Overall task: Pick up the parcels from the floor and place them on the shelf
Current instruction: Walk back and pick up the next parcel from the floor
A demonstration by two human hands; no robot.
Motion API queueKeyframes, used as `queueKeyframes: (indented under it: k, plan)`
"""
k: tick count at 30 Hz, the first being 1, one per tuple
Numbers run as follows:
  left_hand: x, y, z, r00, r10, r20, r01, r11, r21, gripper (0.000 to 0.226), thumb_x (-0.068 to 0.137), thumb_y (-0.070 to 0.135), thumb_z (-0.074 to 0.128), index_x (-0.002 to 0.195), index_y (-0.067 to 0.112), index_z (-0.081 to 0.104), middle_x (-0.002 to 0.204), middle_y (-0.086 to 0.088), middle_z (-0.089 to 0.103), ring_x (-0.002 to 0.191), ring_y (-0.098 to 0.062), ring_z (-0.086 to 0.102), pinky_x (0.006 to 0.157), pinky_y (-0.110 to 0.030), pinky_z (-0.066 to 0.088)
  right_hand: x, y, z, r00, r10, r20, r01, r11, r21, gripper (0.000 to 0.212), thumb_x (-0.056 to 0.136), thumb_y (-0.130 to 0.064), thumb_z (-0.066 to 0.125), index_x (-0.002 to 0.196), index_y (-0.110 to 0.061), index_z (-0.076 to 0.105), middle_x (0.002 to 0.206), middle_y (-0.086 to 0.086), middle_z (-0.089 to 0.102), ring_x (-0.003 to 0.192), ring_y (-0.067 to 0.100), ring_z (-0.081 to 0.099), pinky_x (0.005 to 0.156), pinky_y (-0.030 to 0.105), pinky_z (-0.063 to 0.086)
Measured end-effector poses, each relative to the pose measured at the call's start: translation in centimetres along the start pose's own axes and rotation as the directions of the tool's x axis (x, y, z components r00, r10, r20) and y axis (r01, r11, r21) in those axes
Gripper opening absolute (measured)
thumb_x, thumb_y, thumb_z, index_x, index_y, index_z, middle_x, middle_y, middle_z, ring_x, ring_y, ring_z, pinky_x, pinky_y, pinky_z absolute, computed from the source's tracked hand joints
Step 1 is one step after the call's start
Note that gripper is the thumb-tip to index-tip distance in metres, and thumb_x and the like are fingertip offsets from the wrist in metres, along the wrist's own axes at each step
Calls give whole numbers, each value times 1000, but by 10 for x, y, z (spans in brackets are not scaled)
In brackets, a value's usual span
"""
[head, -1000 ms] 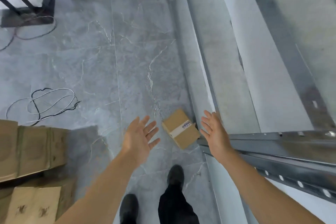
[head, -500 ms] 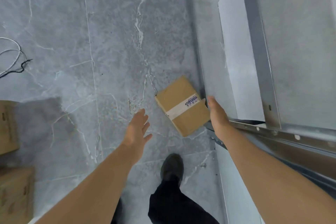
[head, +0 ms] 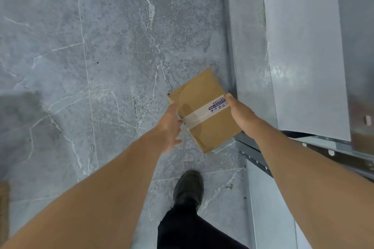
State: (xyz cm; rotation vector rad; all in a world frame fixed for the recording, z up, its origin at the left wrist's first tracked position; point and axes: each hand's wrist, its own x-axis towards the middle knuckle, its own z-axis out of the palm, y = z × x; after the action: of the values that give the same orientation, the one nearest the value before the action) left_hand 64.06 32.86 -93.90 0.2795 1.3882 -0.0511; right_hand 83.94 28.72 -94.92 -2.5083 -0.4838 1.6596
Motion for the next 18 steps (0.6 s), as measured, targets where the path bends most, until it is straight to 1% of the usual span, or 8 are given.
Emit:
queueKeyframes:
  k: [2,5,7,8,10,14,16,18]
  plan:
    - [-1,-12,3,1000,-10,15,9,999,36,84,98,77,23,169,32,13,178,3,13,164,-24,13,129,-53,16,-6,4,5,1000,-24,-20,23,1000,-18,62,105,-59,25,140,-22,59,149,18,54,136,33,49,111,44,35]
    - [-17,-29,-5,997,39,-68,-40,999,-7,76,100,74,30,165,36,27,176,6,24,161,-25,22,129,-53,18,-26,11,17,996,-92,-20,91,995,-26,52,108,-50,28,135,-19,60,138,19,60,118,32,54,100,42,41]
    - [-34,-35,-17,991,91,-98,-97,994,-57,63,105,65,32,157,32,42,164,3,45,152,-28,40,127,-54,28,-45,16,24,989,-151,-10,151,989,6,48,109,-46,34,142,-21,59,145,15,60,127,32,55,107,44,41]
    - [-43,-35,-21,988,118,-96,-125,990,-72,56,107,62,32,150,31,49,149,3,58,142,-28,50,124,-54,35,-55,18,26,983,-183,-18,184,982,40,48,108,-46,38,147,-24,56,150,8,58,136,29,52,114,45,40]
    - [-70,-30,-32,982,170,-84,-174,984,-48,48,108,61,31,140,33,53,128,1,65,128,-25,59,118,-52,43,-82,15,32,970,-233,-67,240,961,139,51,106,-48,46,153,-31,49,153,-1,55,143,20,49,119,42,37]
    - [-137,-15,-62,965,250,-72,-250,968,9,59,106,65,28,158,40,38,154,-4,54,137,-26,54,113,-48,44,-150,-12,37,933,-321,-160,352,906,237,48,104,-44,54,150,-30,53,125,-10,55,120,11,54,104,29,41]
    - [-181,-2,-77,944,323,-68,-320,946,43,58,107,63,24,161,44,32,158,-5,51,140,-26,52,107,-46,44,-191,-32,35,903,-384,-190,421,880,220,48,104,-45,54,149,-31,54,127,-7,56,117,11,57,105,31,45]
    - [-227,12,-88,914,402,-61,-399,915,61,52,109,59,23,159,46,34,151,-2,54,134,-25,54,100,-43,44,-239,-55,29,880,-420,-222,466,854,230,44,105,-38,54,149,-34,52,130,-4,54,109,6,59,100,26,47]
